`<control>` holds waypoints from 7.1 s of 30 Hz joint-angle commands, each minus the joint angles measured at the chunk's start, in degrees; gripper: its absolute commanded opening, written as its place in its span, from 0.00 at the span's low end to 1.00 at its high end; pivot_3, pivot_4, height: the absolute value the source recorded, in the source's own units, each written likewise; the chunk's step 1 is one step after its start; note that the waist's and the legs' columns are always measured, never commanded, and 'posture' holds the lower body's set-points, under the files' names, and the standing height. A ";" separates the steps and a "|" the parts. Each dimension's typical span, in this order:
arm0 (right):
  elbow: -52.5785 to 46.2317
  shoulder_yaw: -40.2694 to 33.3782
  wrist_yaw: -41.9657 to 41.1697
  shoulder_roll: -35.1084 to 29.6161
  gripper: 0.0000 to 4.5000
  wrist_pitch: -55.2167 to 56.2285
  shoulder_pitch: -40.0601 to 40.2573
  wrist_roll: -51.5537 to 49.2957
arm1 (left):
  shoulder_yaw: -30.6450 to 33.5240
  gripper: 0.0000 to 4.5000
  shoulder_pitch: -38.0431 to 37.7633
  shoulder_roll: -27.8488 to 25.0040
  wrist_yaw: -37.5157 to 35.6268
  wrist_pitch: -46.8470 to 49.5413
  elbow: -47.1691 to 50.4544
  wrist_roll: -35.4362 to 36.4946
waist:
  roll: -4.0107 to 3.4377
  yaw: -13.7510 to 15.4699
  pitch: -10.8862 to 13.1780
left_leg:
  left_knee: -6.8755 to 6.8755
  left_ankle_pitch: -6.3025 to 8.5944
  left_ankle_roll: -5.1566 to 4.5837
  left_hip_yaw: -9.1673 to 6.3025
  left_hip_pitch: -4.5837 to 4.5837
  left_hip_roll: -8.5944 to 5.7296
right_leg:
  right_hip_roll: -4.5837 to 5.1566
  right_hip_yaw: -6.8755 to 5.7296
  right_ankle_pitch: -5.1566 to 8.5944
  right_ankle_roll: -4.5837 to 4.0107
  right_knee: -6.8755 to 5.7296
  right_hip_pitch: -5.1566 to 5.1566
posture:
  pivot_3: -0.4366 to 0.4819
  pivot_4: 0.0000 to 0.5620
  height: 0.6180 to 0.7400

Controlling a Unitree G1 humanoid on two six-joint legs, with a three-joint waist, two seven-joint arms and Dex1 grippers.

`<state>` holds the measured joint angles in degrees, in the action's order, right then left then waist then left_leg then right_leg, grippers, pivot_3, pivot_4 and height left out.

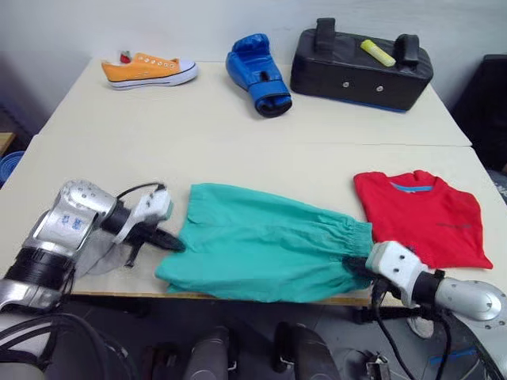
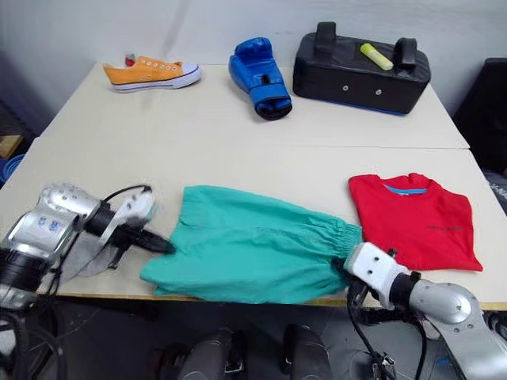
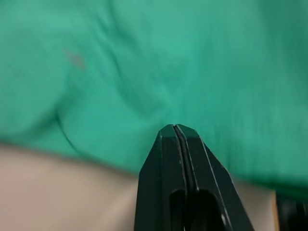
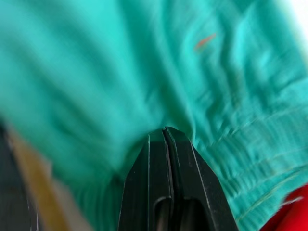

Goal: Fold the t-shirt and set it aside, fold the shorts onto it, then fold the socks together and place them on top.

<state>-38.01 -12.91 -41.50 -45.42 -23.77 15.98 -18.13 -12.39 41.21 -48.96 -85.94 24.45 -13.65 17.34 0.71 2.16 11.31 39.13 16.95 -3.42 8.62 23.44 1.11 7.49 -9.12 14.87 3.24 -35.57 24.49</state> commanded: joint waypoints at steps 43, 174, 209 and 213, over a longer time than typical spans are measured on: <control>9.22 -4.91 38.90 18.72 0.23 -23.81 -4.90 -61.65 | -7.57 0.00 4.33 23.67 13.85 -21.22 -17.47 -16.31 | 0.23 -1.98 -0.29 | -0.21 0.02 -0.16 0.04 -0.19 0.00 | 0.06 0.01 0.02 0.03 0.04 -0.10 | 0.48 0.27 1.00; 65.48 16.34 -4.72 40.70 0.64 -39.72 -66.26 -11.40 | 26.55 1.00 -21.30 -5.10 21.82 10.78 26.37 17.99 | -0.11 -4.33 0.13 | -1.19 -0.69 0.67 -0.10 -0.23 -0.12 | -0.05 0.07 0.16 -0.25 -0.29 0.20 | 0.48 0.27 1.00; 60.42 6.15 -20.23 -29.22 0.01 -11.52 -41.66 0.09 | 11.30 1.00 -5.13 8.50 16.66 16.51 28.76 27.63 | -0.15 -2.20 0.41 | -1.15 -0.66 0.52 0.07 -0.23 -0.17 | -0.07 0.10 0.06 -0.05 0.25 0.09 | 0.48 0.27 1.00; 60.98 2.49 -10.56 -21.34 0.01 -3.74 -37.43 2.41 | 10.77 1.00 -4.23 9.12 16.51 16.18 28.09 26.87 | -0.19 -2.18 0.42 | -1.13 -0.82 0.53 0.08 -0.21 -0.20 | -0.05 0.12 0.06 -0.05 0.23 0.08 | 0.48 0.27 1.00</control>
<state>23.32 -5.96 -55.82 -67.41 -29.85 -21.56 -15.96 -1.36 35.80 -39.90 -68.84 41.58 14.49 44.58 0.53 -0.02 11.73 38.00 16.11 -2.89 8.70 23.24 0.91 7.44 -9.00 14.93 3.19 -35.36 24.57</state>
